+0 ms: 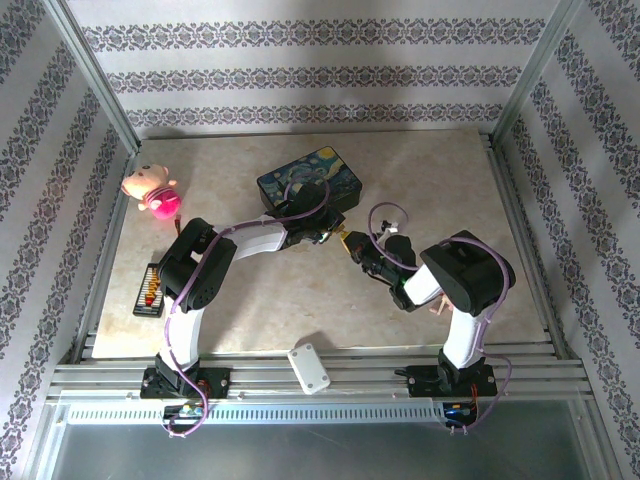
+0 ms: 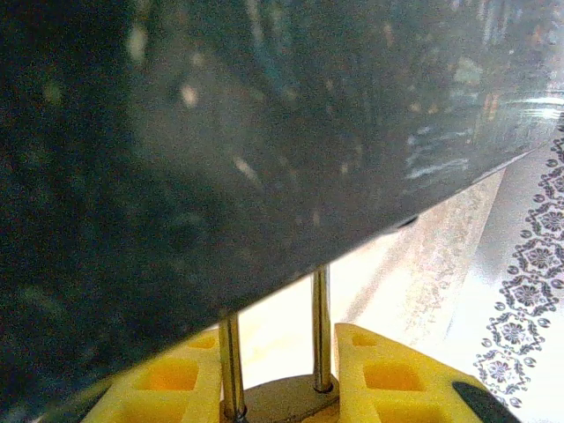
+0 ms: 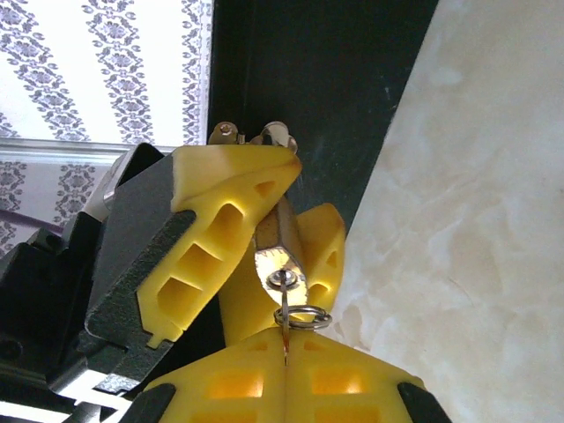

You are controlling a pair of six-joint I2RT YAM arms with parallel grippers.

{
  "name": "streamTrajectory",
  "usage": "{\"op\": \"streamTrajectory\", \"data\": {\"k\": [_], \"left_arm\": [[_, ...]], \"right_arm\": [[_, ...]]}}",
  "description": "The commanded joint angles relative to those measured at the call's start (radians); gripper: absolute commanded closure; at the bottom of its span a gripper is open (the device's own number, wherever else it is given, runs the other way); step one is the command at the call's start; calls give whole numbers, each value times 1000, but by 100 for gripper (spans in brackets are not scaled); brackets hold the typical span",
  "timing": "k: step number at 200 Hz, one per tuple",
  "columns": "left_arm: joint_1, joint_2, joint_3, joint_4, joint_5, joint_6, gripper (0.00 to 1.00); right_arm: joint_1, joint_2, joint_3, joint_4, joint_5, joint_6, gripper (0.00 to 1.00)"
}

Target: Unlock the padlock with the key

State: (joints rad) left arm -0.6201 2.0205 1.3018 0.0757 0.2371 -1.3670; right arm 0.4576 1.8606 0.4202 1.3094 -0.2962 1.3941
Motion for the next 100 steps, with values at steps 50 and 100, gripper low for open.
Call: {"op": "streamTrajectory", "data": {"k": [50, 100], "left_arm": [[-27, 8, 2, -11, 99, -24, 92], [-30, 2, -4, -13, 105, -21, 92]], "right_arm": [[-9, 28, 58, 8, -24, 10, 100], [-25, 52, 126, -53, -59, -31, 100]]}}
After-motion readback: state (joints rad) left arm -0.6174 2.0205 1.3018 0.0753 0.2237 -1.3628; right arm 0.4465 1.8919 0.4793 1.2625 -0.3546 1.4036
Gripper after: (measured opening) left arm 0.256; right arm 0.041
